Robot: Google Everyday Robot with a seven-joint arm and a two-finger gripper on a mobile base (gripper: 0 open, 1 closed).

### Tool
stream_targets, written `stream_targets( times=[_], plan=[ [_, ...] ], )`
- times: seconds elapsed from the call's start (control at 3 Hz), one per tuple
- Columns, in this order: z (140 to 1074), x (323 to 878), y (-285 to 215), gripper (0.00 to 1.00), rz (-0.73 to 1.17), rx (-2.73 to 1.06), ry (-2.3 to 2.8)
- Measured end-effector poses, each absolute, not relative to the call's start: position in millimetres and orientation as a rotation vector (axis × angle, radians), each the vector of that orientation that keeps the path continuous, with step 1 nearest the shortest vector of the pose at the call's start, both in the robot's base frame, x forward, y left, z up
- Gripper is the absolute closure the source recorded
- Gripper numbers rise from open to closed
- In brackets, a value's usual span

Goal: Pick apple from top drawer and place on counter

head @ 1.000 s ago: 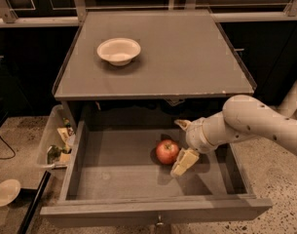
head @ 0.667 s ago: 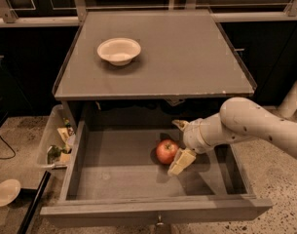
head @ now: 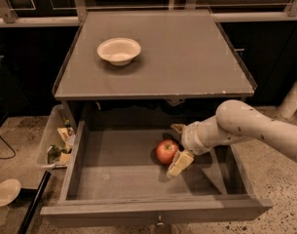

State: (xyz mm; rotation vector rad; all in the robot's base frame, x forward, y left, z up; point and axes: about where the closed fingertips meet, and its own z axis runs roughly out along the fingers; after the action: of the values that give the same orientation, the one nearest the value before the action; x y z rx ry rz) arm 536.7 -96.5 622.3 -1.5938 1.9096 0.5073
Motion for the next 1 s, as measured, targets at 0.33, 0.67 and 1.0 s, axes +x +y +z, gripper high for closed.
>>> stream_targets(
  times=[0.33,0.67,1.0],
  plan=[
    [622.0,536.7,-96.5,0.19,0.508,-1.594,1.91],
    [622.0,536.6,-96.4,0.42,0.508,-1.594,1.91],
    [622.0,536.6,-96.4,0.65,0.508,-1.594,1.91]
  ],
)
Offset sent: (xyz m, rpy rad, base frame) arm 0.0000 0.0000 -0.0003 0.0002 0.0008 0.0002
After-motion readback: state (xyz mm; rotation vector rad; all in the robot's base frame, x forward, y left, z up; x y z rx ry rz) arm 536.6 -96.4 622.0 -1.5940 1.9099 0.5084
